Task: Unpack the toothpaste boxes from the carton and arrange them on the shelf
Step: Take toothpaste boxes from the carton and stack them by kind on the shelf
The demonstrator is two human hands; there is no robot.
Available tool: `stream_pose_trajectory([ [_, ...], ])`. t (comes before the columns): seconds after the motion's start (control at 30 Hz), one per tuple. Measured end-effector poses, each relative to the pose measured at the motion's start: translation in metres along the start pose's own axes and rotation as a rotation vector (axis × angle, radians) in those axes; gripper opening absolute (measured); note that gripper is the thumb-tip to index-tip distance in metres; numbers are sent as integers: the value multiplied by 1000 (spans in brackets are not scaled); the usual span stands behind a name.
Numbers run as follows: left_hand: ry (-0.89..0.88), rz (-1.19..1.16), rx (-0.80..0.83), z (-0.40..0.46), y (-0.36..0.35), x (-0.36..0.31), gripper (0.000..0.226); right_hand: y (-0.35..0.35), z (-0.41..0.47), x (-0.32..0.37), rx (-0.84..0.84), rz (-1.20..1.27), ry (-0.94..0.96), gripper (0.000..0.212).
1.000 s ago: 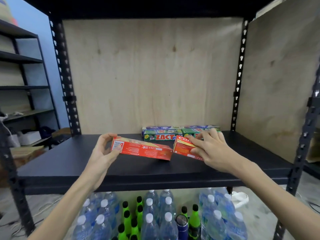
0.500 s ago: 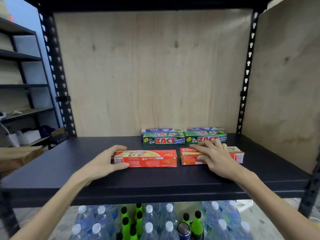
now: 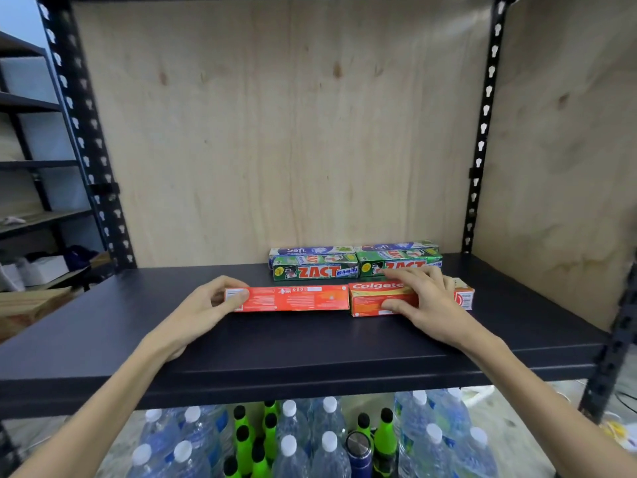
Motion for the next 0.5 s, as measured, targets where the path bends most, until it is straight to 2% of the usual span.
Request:
stream_pose_trajectory([
  [0.2, 181, 112, -87, 8, -2, -7, 48, 2, -4, 5, -28, 12, -73, 59],
  [0.3, 220, 67, -111, 20, -6, -12, 57, 5, -7, 7, -44, -14, -98, 59],
  [0.4, 214, 28, -105, 22, -9, -13, 48, 7, -9, 7, -45, -16, -131, 60],
  [0.5, 107, -26, -63, 18, -4, -1, 46, 7, -8, 7, -13, -26, -146, 63],
])
Point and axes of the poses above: each hand's wrist, its own z-axis towards the middle knuckle, its own y-axis out of the back of the hand, x = y × z, the point moved 1 cm from there along z, towards the middle knuckle, and after that the axes turned 15 degrees about x, right-handed, at the moved point
